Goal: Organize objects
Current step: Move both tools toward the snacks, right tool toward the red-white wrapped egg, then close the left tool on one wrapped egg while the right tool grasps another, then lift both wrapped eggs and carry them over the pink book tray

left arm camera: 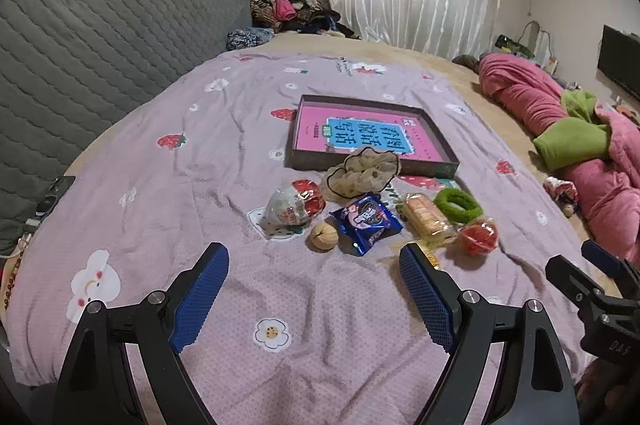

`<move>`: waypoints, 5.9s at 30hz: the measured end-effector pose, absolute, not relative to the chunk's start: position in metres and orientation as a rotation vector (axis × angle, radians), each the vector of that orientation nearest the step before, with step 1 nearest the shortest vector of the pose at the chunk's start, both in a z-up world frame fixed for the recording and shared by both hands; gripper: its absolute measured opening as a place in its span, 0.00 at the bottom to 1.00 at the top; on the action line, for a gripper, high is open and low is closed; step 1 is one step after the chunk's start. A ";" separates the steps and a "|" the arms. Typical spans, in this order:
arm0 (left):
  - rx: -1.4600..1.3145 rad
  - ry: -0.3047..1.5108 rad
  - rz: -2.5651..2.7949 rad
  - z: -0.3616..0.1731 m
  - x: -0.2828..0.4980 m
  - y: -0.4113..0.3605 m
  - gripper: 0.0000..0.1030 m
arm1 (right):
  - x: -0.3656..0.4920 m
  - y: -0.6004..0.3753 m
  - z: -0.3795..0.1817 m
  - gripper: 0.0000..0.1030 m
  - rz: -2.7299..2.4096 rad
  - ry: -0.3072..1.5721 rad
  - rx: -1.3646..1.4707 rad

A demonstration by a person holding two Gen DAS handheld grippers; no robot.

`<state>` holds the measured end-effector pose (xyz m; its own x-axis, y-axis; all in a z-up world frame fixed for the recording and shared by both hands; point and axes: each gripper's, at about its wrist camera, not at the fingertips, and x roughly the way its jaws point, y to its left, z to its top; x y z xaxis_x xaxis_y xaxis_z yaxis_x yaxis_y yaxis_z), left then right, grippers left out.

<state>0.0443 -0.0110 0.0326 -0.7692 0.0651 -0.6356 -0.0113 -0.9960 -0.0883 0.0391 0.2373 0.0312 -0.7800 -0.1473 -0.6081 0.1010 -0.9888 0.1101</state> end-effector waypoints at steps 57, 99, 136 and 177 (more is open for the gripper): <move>-1.314 -0.032 2.711 -0.060 -0.115 -0.035 0.85 | -0.070 0.242 -0.038 1.00 -2.790 0.119 1.352; -1.174 0.030 2.792 -0.038 -0.098 -0.022 0.60 | -0.072 0.228 -0.029 0.67 -2.761 0.125 1.229; -0.955 -0.020 2.923 0.079 -0.005 0.007 0.60 | -0.011 0.206 0.088 0.67 -2.868 0.104 0.897; -0.821 -0.034 2.939 0.145 -0.101 0.030 0.60 | -0.111 0.227 0.138 0.67 -2.948 0.068 0.790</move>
<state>-0.1013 0.0299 0.1445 -0.8514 0.0928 -0.5163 -0.0808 -0.9957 -0.0456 -0.1114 0.2269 0.1382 -0.8625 -0.0738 -0.5007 0.0968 -0.9951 -0.0201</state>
